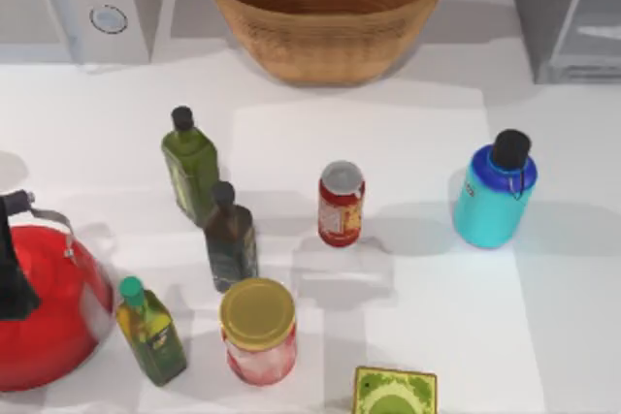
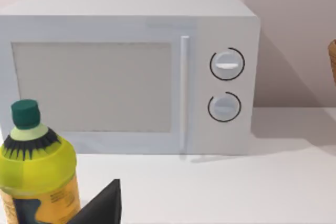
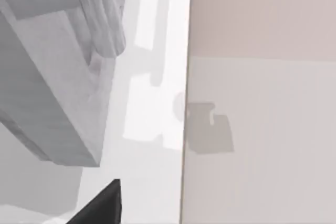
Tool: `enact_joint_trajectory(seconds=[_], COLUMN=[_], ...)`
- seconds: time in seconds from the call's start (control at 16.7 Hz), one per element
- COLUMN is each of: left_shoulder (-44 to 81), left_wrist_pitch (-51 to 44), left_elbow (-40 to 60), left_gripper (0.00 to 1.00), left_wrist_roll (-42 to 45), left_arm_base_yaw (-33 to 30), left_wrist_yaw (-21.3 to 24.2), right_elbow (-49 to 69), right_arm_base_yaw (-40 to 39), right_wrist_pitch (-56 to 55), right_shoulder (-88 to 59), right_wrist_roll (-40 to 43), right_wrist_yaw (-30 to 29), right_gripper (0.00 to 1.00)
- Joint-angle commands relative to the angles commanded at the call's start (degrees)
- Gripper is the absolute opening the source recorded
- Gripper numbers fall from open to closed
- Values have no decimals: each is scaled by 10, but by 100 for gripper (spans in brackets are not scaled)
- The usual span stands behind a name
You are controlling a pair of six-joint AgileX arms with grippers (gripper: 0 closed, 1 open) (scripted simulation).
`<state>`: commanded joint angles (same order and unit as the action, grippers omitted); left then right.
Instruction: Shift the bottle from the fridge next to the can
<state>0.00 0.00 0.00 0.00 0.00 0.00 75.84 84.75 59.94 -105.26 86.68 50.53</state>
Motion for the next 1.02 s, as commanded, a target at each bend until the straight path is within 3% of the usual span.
enact_joint_trajectory(seconds=[0.36,0.54,0.72,1.02], left_shoulder=[0,0,0,0], left_wrist_pitch=[0,0,0,0], left_elbow=[0,0,0,0], left_gripper=[100,100,100,100], left_wrist_roll=[0,0,0,0], left_arm_base_yaw=[0,0,0,0], left_wrist_yaw=[0,0,0,0], right_elbow=[-8,-11,-13,-13], right_arm_base_yaw=[-183,-258,-306,-314], right_wrist_pitch=[-251,-354,-414,-425], right_shoulder=[-3,-1,2,3], right_wrist_roll=[-311,-426,-488,-499], right_wrist_yaw=[-43,-58,-67,-69], right_gripper=[100,100,100,100])
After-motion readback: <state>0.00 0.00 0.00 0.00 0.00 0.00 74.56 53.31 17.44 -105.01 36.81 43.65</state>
